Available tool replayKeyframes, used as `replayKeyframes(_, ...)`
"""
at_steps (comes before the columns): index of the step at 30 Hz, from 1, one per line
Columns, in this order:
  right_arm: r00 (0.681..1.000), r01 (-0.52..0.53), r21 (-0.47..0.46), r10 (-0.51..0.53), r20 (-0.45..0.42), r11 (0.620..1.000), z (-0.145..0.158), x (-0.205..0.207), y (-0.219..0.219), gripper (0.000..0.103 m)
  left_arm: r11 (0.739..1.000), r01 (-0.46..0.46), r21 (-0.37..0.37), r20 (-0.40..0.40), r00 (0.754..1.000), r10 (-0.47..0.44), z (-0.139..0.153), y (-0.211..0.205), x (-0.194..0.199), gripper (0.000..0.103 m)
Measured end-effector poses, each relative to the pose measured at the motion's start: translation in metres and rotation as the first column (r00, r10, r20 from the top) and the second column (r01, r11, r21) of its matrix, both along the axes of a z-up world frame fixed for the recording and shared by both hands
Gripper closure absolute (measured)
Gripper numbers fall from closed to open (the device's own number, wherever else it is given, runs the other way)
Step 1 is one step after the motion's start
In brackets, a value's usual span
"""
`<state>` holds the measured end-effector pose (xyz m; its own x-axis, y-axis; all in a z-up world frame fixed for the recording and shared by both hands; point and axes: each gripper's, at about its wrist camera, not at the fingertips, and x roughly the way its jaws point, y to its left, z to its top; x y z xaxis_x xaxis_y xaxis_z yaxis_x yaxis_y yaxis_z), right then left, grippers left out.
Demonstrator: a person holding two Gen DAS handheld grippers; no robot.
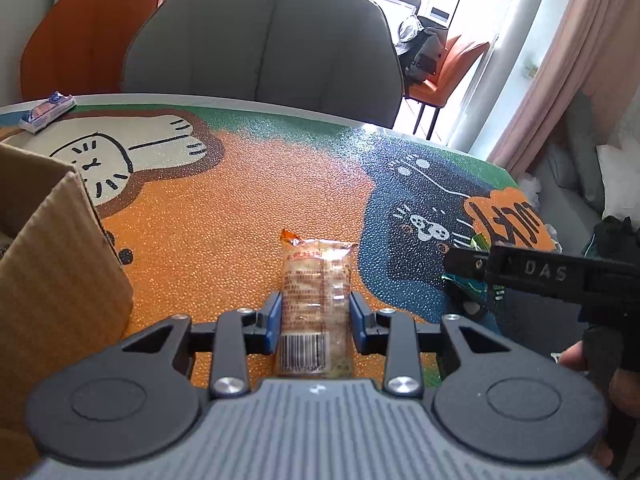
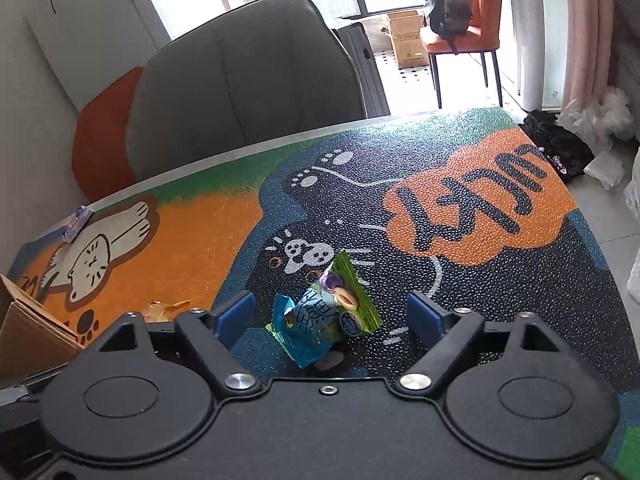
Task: Organize snacks
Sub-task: 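Lift bread roll with left gripper while right grasps the blue-green chip bag, then carry bread roll and chip bag with both grippers over the box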
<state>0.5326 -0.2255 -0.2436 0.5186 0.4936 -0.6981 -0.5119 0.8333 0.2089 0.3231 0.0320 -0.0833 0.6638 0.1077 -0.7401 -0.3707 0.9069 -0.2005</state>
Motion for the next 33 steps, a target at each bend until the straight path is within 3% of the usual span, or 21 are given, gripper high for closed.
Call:
replayKeyframes(3,1.0,-0.021,-0.012,0.021,0.001,1.0,0.001,-0.004,0.0,0.062,1.0,-0.003,-0.007,0.001,1.0,0.003,0.001,0.001,-0.001,0.07)
replayKeyframes(9,1.0,-0.013,0.009,0.013,-0.004,1.0,0.006,-0.021,-0.015,0.069,1.0,0.018,-0.02,0.016,1.0,-0.018,0.007,-0.008,-0.015,0.07)
replayKeyframes(11,1.0,-0.012,0.017,0.012,-0.001,1.0,0.011,-0.029,-0.019,0.079,0.999,0.026,-0.023,0.028,0.999,-0.025,0.013,-0.011,-0.021,0.07)
replayKeyframes(33,0.993,-0.067,0.123,0.055,0.1,0.99,0.077,-0.108,-0.026,0.083,0.999,0.047,0.004,0.137,0.989,-0.047,0.086,-0.016,-0.095,0.07)
